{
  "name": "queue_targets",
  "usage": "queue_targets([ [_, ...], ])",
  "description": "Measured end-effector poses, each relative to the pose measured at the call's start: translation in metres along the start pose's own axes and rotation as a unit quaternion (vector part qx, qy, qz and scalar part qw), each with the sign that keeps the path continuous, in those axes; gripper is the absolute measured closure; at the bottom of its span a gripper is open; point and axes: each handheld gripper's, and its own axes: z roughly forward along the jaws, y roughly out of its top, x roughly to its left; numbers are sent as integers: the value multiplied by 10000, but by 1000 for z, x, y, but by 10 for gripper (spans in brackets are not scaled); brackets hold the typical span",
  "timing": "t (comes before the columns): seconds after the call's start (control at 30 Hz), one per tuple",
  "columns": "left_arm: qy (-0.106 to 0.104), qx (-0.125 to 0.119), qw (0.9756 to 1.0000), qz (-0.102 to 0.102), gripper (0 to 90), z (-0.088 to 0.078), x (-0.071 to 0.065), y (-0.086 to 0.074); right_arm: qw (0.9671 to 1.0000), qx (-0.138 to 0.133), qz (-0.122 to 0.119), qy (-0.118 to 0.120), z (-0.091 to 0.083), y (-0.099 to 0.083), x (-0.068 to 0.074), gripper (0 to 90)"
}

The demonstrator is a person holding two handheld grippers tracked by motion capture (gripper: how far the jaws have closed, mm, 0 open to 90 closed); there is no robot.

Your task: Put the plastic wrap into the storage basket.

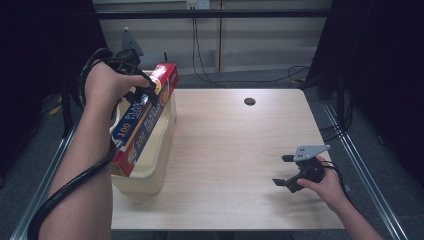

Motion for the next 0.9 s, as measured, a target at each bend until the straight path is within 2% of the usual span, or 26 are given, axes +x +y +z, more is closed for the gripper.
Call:
queue_targets([
  [0.4,75,-59,9999,-52,412,-7,6,-1,10000,-11,-3,-25,0,0,0,56],
  [0.57,84,-83,9998,-143,412,-9,11,-3,10000,-21,14,-32,0,1,0,55],
  [0.9,144,-69,9996,-245,412,-7,17,-5,10000,-22,8,-15,0,1,0,55],
])
